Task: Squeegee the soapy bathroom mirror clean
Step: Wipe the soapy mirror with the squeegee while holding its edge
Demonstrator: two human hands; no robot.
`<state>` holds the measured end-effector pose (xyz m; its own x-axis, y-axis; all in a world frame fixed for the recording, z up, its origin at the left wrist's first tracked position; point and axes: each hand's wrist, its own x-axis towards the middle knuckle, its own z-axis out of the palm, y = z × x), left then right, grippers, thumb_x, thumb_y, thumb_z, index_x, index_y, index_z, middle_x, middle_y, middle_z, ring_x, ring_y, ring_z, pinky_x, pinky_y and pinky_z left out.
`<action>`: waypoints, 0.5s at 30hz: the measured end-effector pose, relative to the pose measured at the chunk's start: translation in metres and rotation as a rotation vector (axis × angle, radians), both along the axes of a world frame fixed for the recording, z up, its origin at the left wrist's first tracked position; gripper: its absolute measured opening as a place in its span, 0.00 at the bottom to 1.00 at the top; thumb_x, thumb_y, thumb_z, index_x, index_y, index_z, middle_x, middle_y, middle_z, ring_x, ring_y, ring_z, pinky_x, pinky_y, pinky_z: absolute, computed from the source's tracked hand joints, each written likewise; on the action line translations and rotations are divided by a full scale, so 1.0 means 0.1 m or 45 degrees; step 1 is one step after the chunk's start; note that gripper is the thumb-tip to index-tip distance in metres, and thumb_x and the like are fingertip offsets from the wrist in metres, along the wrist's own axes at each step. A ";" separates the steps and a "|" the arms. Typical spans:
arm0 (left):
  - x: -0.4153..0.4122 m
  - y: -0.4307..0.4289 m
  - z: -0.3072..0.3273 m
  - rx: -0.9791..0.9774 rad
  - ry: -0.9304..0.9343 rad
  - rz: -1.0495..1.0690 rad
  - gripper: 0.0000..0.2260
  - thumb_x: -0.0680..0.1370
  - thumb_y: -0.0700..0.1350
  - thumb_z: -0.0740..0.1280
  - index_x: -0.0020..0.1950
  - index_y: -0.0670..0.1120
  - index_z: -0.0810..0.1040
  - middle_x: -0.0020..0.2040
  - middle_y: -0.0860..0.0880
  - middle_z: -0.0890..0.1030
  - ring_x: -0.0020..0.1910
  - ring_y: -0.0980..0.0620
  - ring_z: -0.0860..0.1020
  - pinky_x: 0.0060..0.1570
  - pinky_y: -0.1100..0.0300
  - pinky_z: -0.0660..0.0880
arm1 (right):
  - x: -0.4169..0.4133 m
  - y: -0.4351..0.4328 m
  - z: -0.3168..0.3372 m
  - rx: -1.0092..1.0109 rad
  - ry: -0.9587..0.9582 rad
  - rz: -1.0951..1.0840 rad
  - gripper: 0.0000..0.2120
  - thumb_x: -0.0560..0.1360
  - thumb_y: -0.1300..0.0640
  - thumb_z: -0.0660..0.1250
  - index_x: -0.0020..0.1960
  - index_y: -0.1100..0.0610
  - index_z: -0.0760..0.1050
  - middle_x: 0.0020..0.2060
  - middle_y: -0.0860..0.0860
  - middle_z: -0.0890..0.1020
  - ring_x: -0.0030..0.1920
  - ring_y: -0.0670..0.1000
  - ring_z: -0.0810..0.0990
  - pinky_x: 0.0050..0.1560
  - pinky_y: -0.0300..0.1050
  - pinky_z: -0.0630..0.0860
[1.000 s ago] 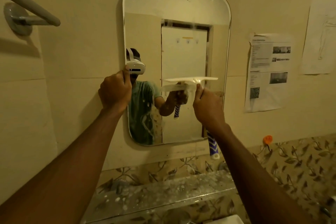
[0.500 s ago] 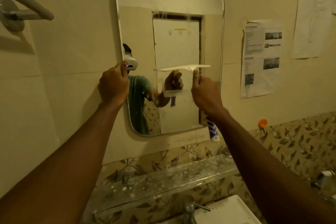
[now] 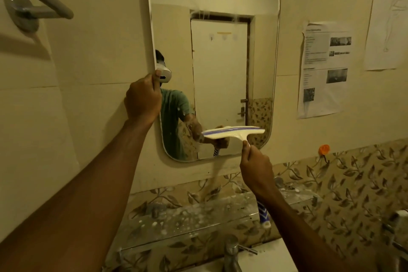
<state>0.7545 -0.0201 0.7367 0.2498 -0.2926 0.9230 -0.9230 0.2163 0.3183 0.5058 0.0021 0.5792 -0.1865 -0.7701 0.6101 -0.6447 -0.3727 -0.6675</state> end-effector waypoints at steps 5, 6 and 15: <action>0.00 -0.01 -0.02 -0.004 0.009 -0.002 0.23 0.84 0.54 0.51 0.53 0.41 0.80 0.46 0.40 0.83 0.44 0.41 0.81 0.38 0.54 0.75 | -0.04 -0.12 0.58 -0.184 -0.041 0.084 0.22 0.84 0.47 0.49 0.42 0.56 0.75 0.32 0.55 0.78 0.28 0.51 0.74 0.29 0.50 0.76; 0.00 -0.01 -0.02 -0.009 0.005 0.001 0.23 0.84 0.54 0.51 0.54 0.41 0.80 0.46 0.40 0.83 0.44 0.41 0.81 0.38 0.55 0.74 | -0.04 -0.15 0.74 -0.220 -0.031 0.082 0.22 0.84 0.47 0.49 0.42 0.57 0.75 0.31 0.55 0.78 0.28 0.50 0.74 0.30 0.49 0.75; 0.02 -0.03 -0.03 -0.023 -0.019 0.031 0.23 0.84 0.54 0.51 0.52 0.40 0.80 0.45 0.40 0.83 0.43 0.41 0.80 0.36 0.58 0.67 | 0.04 -0.09 0.14 -0.069 0.012 0.014 0.21 0.83 0.47 0.49 0.38 0.53 0.72 0.29 0.51 0.77 0.28 0.50 0.76 0.25 0.44 0.69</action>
